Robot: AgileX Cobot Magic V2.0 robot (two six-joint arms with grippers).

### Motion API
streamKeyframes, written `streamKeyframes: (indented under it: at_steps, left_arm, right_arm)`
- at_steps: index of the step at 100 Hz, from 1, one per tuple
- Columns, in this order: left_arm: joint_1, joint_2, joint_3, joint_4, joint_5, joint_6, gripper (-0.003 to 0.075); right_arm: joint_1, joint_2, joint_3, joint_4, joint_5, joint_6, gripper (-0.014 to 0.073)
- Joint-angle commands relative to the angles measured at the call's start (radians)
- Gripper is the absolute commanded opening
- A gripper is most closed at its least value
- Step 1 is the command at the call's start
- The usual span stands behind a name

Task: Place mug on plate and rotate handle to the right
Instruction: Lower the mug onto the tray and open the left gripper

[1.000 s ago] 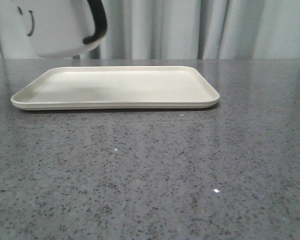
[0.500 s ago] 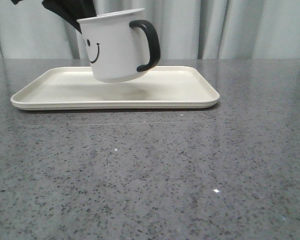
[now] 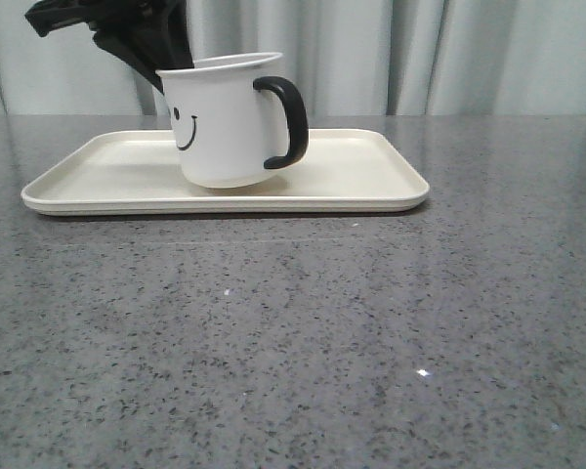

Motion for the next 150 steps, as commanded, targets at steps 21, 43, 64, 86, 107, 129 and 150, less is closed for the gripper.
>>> streamKeyframes:
  at_steps: [21,43,64,86,107,129,150]
  left_arm:
    - [-0.008,-0.017,-0.036,-0.014,-0.039,-0.009,-0.0020]
    - [-0.008,-0.016,-0.036,-0.014,-0.035,-0.009,-0.0020]
    - [-0.008,-0.016,-0.036,-0.014,-0.022,-0.003,-0.0018]
    - [-0.008,-0.016,-0.036,-0.014,-0.004,-0.003,-0.0018]
    - [-0.008,-0.016,-0.036,-0.014,-0.004,0.001,0.0106]
    - [-0.008,-0.016,-0.036,-0.014,0.001,0.001,0.0382]
    - [-0.008,-0.016,-0.036,-0.014,0.004,0.001,0.0452]
  right_arm:
    - [0.002,0.009,-0.033,-0.003,-0.067,0.001,0.0500]
    - [0.002,0.009,-0.033,-0.003,-0.067,0.001,0.0500]
    - [0.002,0.009,-0.033,-0.003,-0.068,0.001,0.0500]
    - [0.002,0.009,-0.033,-0.003,-0.068,0.001,0.0500]
    - [0.002,0.009,-0.033,-0.003,-0.068,0.001,0.0500]
    - [0.002,0.009,-0.033,-0.003,-0.068,0.001,0.0500]
    - [0.002,0.009,-0.033,-0.003,-0.068,0.001,0.0500]
